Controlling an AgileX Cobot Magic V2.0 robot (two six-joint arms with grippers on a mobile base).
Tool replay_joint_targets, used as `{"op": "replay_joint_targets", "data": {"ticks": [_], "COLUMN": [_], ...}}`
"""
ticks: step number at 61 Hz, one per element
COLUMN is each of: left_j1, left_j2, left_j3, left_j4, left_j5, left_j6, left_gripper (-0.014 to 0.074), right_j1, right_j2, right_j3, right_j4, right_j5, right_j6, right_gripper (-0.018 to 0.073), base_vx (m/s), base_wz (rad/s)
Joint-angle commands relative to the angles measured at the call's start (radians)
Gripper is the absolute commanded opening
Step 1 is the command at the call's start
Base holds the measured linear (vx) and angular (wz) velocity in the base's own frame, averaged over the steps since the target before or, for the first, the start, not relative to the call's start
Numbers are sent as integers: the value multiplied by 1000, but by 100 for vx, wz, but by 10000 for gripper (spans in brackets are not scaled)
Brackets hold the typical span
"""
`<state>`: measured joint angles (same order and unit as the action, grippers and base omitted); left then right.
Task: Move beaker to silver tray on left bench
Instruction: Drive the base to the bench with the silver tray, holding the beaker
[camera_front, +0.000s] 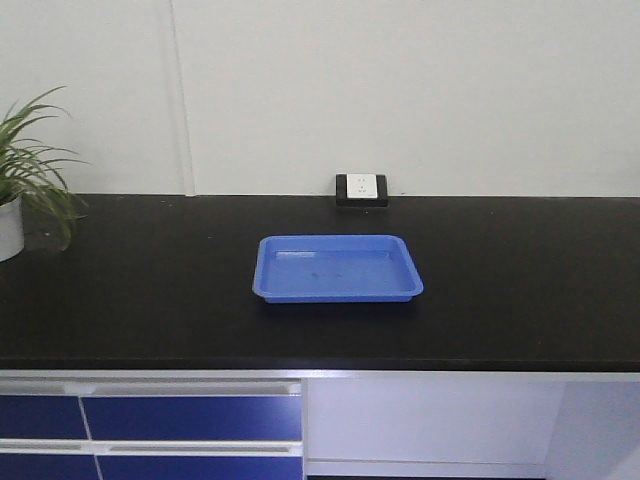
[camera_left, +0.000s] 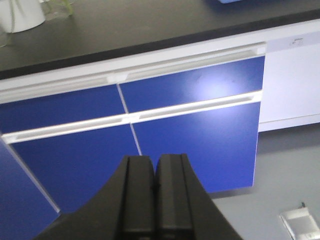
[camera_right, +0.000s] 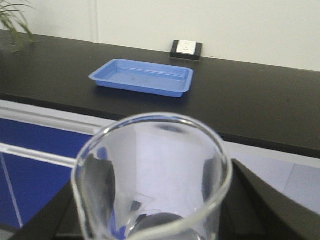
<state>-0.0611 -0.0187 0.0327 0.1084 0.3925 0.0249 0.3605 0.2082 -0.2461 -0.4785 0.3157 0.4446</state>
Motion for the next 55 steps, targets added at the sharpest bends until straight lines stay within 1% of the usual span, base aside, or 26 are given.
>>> {"op": "replay_joint_targets", "data": {"ticks": [1,27,55], "left_j1": [-4,-4,-4], "left_j2": [-8,-8,-8], "left_j3": [20,20,20], "left_j4": [-2,-2,-2], "left_j5": [-83,-83,-83], "left_j6": [-2,-2,-2], "left_gripper": [1,1,1], "right_j1": [-7,-7,-7], "right_j2": [8,8,8], "right_j3": [-32,-32,-32], "right_j4": [-23,-23,-23], "right_j5": [-76,-76,-76], "right_j6": [-6,-6,-6], "right_gripper": [-11,-11,-11], "base_vx": [-36,-37,-33], "base_wz": [26,34,58]}}
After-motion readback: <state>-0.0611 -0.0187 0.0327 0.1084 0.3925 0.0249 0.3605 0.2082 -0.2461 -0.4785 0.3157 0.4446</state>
